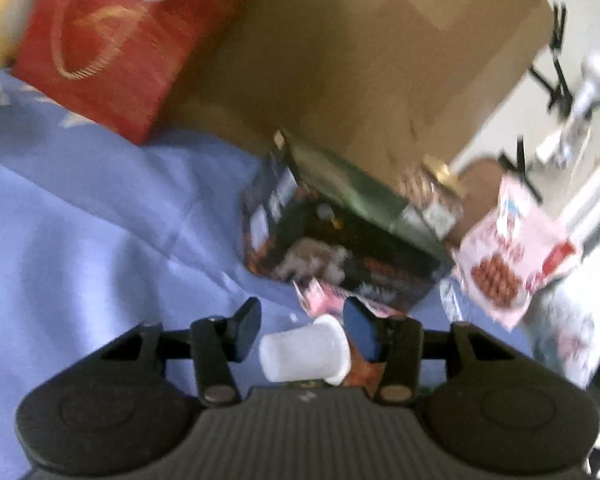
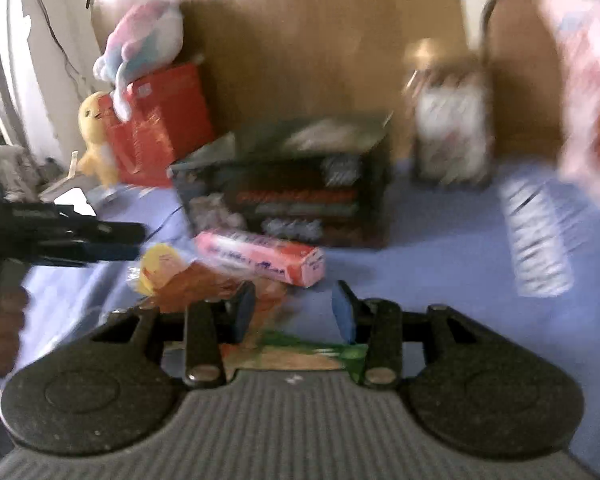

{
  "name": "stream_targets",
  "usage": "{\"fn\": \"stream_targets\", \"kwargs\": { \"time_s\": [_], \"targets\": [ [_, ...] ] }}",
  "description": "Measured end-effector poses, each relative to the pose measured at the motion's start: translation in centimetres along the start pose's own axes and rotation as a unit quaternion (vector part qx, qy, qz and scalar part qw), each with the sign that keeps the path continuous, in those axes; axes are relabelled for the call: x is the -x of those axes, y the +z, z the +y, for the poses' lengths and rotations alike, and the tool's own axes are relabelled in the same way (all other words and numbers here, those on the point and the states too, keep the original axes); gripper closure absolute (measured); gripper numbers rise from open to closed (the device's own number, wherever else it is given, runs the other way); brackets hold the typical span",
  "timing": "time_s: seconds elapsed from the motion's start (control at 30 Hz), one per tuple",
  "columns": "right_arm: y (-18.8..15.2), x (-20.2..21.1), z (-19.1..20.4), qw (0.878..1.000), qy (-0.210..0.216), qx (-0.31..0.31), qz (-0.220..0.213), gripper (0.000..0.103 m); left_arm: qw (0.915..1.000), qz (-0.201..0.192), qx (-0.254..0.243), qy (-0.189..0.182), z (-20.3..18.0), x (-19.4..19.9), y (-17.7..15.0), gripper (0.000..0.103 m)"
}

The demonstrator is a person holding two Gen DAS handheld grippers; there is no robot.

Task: Organize snacks
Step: 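Grasp the white cup with yellow lid with the left gripper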

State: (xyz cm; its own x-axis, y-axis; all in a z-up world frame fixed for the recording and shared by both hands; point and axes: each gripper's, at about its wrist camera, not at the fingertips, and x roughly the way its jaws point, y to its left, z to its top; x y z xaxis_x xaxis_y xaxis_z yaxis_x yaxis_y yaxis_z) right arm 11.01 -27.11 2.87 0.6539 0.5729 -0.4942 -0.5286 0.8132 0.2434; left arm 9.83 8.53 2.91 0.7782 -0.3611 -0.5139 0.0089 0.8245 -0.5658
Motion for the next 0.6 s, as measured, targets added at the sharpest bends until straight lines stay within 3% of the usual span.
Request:
{"fn": "stream_targets", "kwargs": {
  "time_s": [0.1, 0.23, 0.47, 0.6],
  "targets": [
    [0.7, 1.7, 0.9, 0.999, 0.035, 0.006, -0.018, 0.057, 0.9998, -0.012, 0.013, -0.006, 0.4, 1.1, 0.4, 0.057],
    [1.4, -0.2, 5.9, 0.994, 0.088, 0.071, 0.001, 0.058, 1.0, -0.004, 0.001, -0.005, 0.2, 1.0, 0.2, 0.057],
    [1.8, -6.9, 9.2, 0.99, 0.07, 0.113, 0.038, 0.058, 0.9997, 0.015, 0.018, -0.001, 1.9, -1.1, 0.6, 0.054],
    [1.9, -9.0, 9.5, 0.99, 0.072, 0.108, 0.057, 0.058, 0.9986, 0.022, 0.039, -0.028, 2.9, -1.8, 0.4, 0.054]
  ]
}}
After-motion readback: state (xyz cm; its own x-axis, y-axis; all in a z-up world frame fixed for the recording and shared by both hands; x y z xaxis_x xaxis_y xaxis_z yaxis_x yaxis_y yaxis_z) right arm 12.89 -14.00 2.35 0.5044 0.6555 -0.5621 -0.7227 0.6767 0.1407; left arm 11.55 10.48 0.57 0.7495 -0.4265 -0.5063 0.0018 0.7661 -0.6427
